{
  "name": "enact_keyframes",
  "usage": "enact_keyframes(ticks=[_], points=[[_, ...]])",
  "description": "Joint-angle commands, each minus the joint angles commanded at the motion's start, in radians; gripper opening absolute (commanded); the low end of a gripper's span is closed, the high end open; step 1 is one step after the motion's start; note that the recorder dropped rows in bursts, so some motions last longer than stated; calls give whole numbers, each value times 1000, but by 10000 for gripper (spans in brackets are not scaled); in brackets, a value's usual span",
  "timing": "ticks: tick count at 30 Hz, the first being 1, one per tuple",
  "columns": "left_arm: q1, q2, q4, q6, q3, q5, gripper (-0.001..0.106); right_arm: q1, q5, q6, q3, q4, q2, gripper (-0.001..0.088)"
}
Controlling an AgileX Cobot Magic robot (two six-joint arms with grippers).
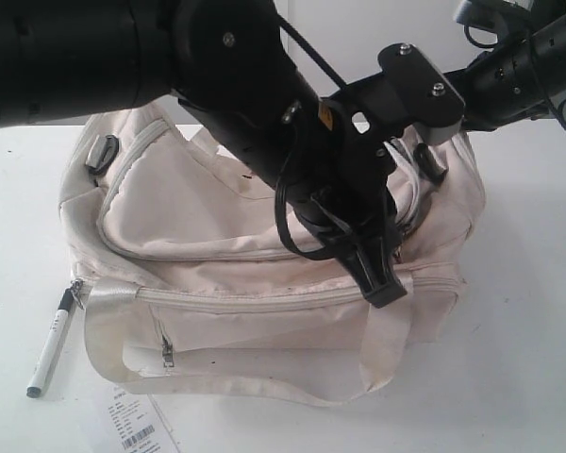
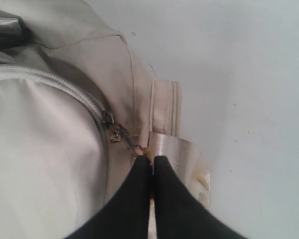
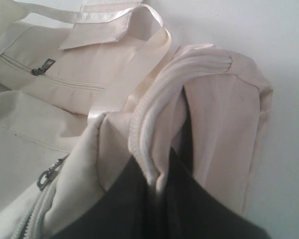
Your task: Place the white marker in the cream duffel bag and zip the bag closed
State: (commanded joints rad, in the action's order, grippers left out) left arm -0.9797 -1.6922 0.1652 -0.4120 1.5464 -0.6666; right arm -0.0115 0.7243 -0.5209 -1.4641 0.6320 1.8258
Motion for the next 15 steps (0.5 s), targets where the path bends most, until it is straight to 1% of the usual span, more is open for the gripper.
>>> enact_keyframes(ticks=[5, 11, 15], points=[[0, 0, -17, 4, 0, -16, 0, 0, 0, 0, 0, 0, 0, 0], [0, 0, -68, 43, 0, -45, 0, 0, 0, 0, 0, 0, 0, 0], [0, 0, -70, 43, 0, -55, 0, 0, 0, 0, 0, 0, 0, 0]])
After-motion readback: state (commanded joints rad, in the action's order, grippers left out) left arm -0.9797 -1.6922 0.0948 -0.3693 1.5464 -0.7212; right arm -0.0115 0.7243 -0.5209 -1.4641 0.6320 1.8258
